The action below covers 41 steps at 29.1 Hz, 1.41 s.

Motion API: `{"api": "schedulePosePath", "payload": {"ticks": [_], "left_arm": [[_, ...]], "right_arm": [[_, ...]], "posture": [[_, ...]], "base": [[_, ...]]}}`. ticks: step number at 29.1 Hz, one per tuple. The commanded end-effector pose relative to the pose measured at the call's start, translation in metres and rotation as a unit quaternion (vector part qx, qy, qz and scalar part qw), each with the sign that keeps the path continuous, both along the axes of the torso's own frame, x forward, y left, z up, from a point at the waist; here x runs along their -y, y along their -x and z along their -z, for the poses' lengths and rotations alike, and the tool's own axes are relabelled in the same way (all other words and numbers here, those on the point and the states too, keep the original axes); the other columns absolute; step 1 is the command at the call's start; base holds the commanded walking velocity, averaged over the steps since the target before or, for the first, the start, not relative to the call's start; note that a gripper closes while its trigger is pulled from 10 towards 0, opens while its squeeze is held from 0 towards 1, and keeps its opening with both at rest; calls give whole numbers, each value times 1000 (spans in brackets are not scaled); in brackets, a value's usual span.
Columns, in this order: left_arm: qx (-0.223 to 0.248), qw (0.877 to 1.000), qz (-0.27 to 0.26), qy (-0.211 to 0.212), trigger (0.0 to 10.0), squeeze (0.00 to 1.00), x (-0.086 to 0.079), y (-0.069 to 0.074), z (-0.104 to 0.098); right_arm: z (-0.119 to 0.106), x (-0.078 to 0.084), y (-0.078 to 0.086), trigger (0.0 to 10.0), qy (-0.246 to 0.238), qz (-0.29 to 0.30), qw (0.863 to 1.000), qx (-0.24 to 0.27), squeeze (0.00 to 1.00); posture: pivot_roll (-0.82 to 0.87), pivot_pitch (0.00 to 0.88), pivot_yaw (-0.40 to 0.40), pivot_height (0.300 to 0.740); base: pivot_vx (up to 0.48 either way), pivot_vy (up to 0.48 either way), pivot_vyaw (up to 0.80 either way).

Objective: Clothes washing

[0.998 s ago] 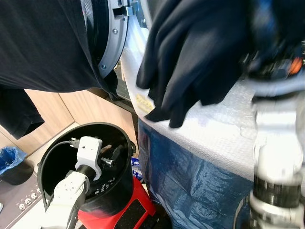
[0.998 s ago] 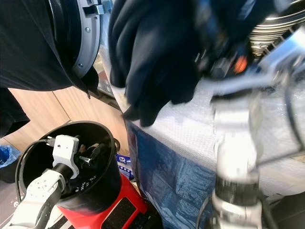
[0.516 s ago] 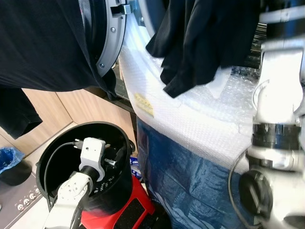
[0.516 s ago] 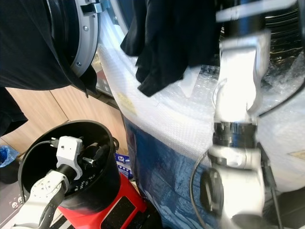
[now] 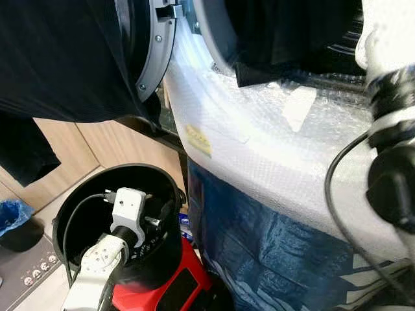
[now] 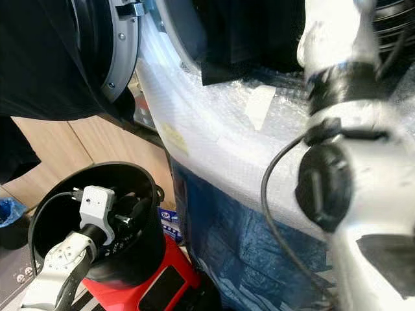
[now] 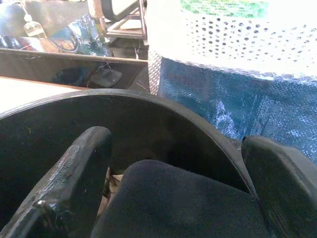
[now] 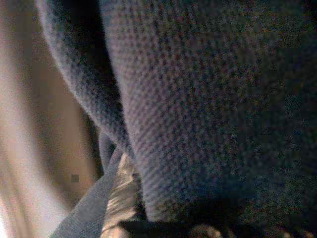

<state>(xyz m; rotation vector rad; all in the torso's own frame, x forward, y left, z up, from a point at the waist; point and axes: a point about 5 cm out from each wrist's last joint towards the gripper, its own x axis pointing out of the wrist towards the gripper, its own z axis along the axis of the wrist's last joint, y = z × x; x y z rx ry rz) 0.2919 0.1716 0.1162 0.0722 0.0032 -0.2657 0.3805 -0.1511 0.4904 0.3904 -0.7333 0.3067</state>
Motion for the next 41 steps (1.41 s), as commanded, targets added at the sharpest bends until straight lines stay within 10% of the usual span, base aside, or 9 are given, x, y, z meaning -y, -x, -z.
{"api": "schedulePosePath", "payload": {"ticks": [1, 11, 12, 13, 14, 20, 22, 24, 41], "left_arm": [[-13, 1000, -4, -9, 10000, 0, -2, 4, 6], [-20, 1000, -6, -11, 10000, 0, -2, 5, 9], [-20, 1000, -5, -12, 10000, 0, -2, 4, 8], [-20, 1000, -4, -13, 10000, 0, -2, 4, 8], [-20, 1000, -4, -12, 10000, 0, -1, 4, 8], [-24, 1000, -1, -15, 10000, 0, -2, 5, 8], [-24, 1000, 1, -16, 10000, 0, -1, 5, 9], [-25, 1000, 3, -16, 10000, 0, 1, 5, 9], [-24, 999, 24, -31, 10000, 0, 9, 4, 8]], "right_arm": [[0, 4, -3, 0, 15, 49, 998, -31, 0], [37, 47, -19, 0, 51, 254, 951, -171, 0], [45, 46, -22, 3843, 62, 252, 948, -186, 0], [49, 45, -24, 3843, 68, 249, 946, -194, 0], [55, 43, -26, 10000, 89, 253, 942, -200, 0], [81, 47, -34, 10000, 146, 277, 920, -235, 0], [81, 45, -34, 10000, 155, 269, 922, -229, 322], [83, 42, -35, 10000, 185, 278, 915, -228, 1000], [75, 50, -31, 10000, 218, 315, 902, -201, 1000]], "posture": [[152, 111, 61, 740], [150, 110, 62, 740], [150, 110, 62, 740], [150, 110, 62, 740], [154, 110, 61, 740], [145, 108, 70, 740], [147, 108, 73, 740], [140, 109, 76, 740], [142, 87, 82, 740]], "base": [[0, 0, 0], [0, 0, 0], [0, 0, 0], [0, 0, 0], [0, 0, 0], [0, 0, 0], [0, 0, 0], [0, 0, 0], [0, 0, 0]]}}
